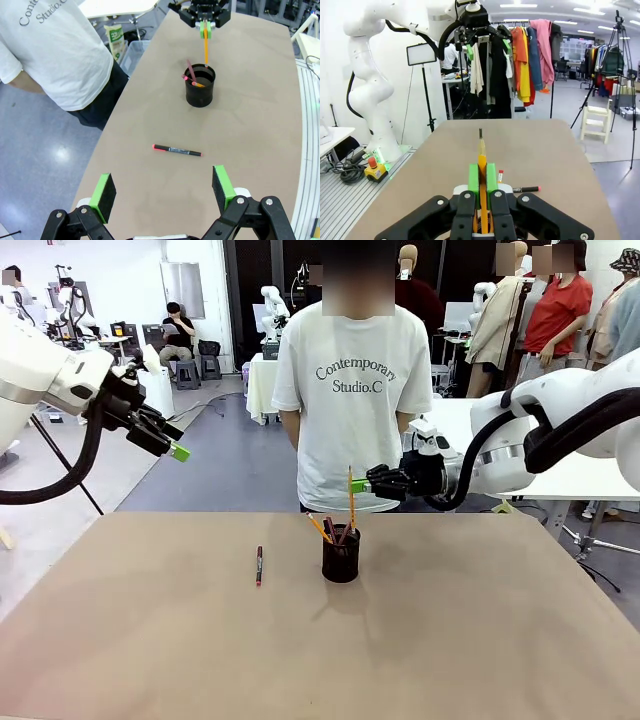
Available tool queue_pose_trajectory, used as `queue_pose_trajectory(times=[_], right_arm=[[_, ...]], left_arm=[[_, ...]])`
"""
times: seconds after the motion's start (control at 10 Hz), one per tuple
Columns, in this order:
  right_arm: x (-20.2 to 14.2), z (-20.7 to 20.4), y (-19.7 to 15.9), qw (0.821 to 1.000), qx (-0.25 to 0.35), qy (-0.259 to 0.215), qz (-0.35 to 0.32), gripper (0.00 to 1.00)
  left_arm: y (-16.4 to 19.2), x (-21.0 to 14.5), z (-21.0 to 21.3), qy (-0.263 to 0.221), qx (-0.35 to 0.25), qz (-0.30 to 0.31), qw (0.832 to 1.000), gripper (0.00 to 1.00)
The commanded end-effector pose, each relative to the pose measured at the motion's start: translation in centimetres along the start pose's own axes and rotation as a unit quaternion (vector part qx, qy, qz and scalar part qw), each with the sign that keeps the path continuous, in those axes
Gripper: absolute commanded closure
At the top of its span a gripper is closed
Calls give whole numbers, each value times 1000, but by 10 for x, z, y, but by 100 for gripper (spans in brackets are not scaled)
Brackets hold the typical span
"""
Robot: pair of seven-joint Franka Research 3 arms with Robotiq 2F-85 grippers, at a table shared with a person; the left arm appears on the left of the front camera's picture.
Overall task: Place the pens into the pen holder.
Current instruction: Pick up a writing instrument from the table and place it into the Pen holder.
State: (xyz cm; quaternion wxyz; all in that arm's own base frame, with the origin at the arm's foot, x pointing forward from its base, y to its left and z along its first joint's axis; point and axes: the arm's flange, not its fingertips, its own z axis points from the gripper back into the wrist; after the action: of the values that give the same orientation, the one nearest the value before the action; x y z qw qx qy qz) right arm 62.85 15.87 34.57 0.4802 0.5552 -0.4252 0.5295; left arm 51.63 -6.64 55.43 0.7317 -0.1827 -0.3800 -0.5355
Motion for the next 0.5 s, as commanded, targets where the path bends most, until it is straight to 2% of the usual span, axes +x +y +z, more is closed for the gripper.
queue_pose_trajectory(times=[0.0, 0.2, 0.3, 0.4], right_arm=[[-3, -3, -8, 1000, -3, -29, 5, 100], [-9, -3, -10, 999, -9, -40, 4, 100], [-12, -1, -12, 999, -9, -40, 4, 94], [-14, -2, -12, 999, -8, -38, 15, 74]], left_arm=[[0, 1, 2, 4, 3, 1, 1000, 0], [0, 1, 2, 4, 3, 1, 1000, 0], [0, 1, 2, 4, 3, 1, 1000, 0], [0, 1, 2, 4, 3, 1, 1000, 0]])
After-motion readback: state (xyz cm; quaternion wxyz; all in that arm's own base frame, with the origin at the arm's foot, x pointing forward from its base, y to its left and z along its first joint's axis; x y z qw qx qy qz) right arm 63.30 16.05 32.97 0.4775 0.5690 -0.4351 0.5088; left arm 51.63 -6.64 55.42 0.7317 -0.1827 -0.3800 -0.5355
